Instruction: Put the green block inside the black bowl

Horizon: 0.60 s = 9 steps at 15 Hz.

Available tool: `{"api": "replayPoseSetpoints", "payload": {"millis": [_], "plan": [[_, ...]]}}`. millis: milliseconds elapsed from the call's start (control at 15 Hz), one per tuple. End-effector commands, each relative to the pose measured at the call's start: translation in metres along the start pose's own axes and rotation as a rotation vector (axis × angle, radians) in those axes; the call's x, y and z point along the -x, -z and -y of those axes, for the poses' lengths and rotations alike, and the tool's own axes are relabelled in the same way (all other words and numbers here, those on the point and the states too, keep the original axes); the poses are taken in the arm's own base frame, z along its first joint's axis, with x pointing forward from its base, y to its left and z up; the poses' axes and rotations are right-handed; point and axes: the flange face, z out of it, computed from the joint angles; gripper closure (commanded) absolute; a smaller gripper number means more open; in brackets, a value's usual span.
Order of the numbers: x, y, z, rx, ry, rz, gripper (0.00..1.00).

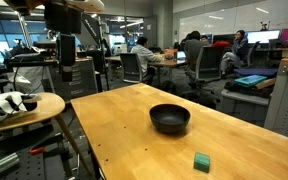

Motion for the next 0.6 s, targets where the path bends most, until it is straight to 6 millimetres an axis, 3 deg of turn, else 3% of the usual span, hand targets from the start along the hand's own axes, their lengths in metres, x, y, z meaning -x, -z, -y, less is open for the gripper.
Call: {"api": "replayPoseSetpoints", "payload": {"millis": [0, 533], "plan": [[0.0, 0.0004, -0.0001, 0.0, 0.0, 0.0, 0.0], [-0.0045, -0.003, 0.0008, -0.009, -0.029, 0.002, 0.0]]}}
